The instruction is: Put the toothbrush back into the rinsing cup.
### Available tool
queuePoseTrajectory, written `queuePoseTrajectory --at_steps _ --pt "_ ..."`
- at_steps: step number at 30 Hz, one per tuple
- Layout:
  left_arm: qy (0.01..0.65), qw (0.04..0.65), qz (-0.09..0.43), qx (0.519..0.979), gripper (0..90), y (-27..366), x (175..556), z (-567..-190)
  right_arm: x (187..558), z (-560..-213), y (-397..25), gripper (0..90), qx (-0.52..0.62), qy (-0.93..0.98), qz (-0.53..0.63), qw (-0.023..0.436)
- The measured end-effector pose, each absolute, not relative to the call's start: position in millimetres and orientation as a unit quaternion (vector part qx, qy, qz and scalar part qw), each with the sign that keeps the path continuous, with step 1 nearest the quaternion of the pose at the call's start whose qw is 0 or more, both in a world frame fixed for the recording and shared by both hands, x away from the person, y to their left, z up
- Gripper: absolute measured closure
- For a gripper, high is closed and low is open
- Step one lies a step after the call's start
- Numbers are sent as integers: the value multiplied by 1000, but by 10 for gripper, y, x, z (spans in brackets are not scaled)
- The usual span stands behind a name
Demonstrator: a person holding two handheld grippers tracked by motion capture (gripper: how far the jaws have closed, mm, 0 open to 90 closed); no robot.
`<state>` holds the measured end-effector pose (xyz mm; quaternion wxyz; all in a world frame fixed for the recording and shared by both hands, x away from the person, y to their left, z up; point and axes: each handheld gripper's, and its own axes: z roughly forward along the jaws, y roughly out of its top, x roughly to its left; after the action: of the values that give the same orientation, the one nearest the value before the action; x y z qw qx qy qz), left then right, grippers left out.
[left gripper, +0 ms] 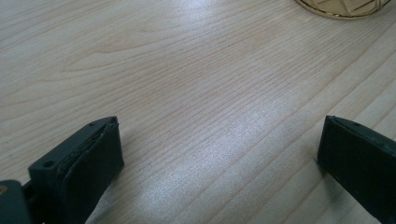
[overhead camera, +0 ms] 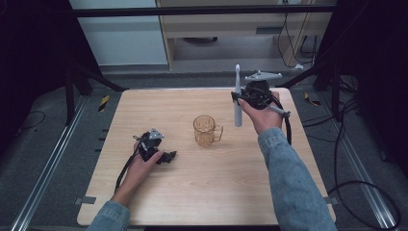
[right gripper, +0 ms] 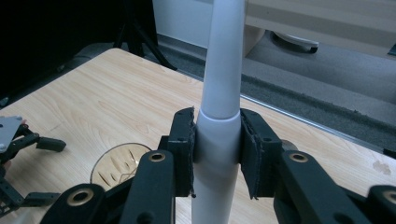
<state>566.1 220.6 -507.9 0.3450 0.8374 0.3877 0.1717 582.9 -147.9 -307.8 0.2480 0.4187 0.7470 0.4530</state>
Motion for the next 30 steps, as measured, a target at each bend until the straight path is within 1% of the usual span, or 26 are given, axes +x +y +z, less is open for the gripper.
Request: queuePoseTrajectory --at_steps 6,10,30 --pt "387 344 172 838 0 2207 5661 -5078 5851 -3023 -1399 678 414 747 457 249" --pt "387 344 172 838 0 2207 5662 -5079 5878 -2980 -1323 678 407 749 454 261" --pt "387 344 172 838 0 2207 5662 -5078 5932 -2858 -1141 678 393 744 469 268"
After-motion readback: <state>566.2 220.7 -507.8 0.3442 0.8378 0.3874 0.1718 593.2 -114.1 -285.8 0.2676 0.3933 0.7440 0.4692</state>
